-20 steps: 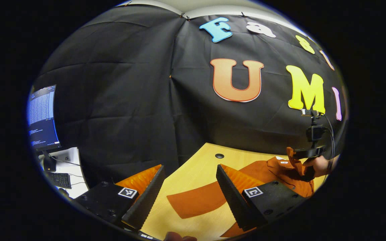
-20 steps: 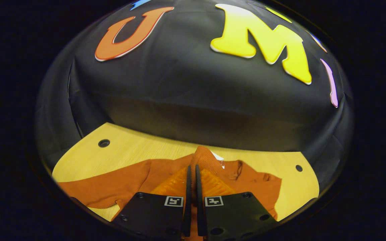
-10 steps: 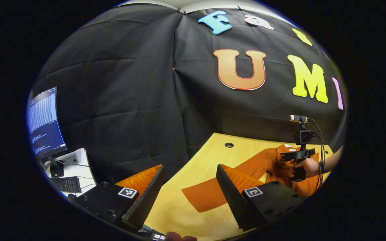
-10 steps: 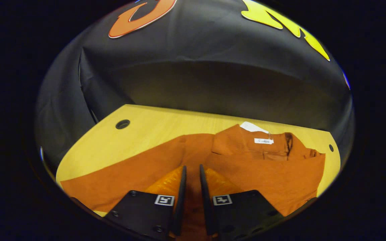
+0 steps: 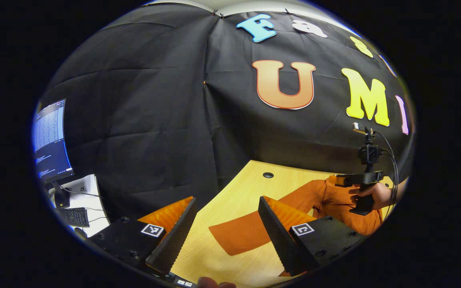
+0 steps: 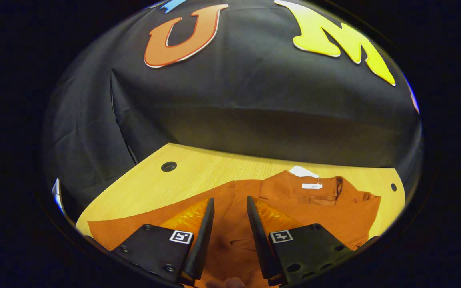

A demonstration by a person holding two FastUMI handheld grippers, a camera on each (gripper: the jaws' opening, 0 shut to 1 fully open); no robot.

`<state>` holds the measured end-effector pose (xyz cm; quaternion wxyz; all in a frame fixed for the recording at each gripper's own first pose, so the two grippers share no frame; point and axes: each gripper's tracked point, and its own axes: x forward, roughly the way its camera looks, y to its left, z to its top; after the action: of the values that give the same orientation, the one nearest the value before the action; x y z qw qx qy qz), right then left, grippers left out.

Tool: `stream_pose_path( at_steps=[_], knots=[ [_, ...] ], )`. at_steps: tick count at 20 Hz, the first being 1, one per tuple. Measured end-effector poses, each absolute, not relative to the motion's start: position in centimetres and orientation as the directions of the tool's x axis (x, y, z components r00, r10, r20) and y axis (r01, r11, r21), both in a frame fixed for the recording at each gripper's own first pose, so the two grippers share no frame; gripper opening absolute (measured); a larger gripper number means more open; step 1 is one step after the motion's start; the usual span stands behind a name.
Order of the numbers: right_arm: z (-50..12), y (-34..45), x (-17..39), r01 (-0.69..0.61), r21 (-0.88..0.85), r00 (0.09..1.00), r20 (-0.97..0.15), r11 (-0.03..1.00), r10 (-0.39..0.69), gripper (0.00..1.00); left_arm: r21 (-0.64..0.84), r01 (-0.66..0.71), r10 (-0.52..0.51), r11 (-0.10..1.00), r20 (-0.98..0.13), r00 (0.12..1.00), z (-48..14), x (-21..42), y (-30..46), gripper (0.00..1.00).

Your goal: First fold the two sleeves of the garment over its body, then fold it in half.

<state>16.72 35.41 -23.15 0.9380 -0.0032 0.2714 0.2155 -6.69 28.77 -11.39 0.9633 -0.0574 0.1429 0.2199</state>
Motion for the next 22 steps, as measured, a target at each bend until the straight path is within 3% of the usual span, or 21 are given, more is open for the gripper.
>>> stream_pose_path(
  at_steps=[1,4,9,10,11,22],
  knots=[
    [-21.8,34.8,16.4,-0.411,0.118,0.766,-0.494,0.904,0.413,0.55,-0.054,-0.439,0.405,0.897,-0.299,0.864,-11.6,-6.6,28.6,0.99],
    [-18.4,33.1,14.7,-0.422,0.125,0.781,-0.453,0.898,0.43,0.69,-0.061,-0.44,0.404,0.896,-0.302,0.863,-12.3,-6.4,28.1,0.99],
    [-11.5,31.0,9.4,-0.558,0.032,0.773,-0.342,0.829,0.534,0.72,-0.054,-0.444,0.398,0.894,-0.357,0.845,-15.1,-6.8,27.5,1.0],
    [-10.2,30.4,8.2,-0.572,0.018,0.774,-0.318,0.82,0.547,0.9,-0.055,-0.449,0.399,0.892,-0.371,0.839,-15.7,-6.8,27.4,1.0],
    [-8.8,29.4,7.1,-0.575,0.021,0.78,-0.288,0.818,0.556,0.92,-0.057,-0.454,0.4,0.889,-0.385,0.832,-16.3,-6.8,27.4,1.0],
    [-1.0,16.1,4.2,-0.403,0.001,0.903,-0.163,0.915,0.398,0.89,-0.05,-0.483,0.37,0.874,-0.574,0.73,-25.2,-5.7,28.1,1.0]
  ],
)
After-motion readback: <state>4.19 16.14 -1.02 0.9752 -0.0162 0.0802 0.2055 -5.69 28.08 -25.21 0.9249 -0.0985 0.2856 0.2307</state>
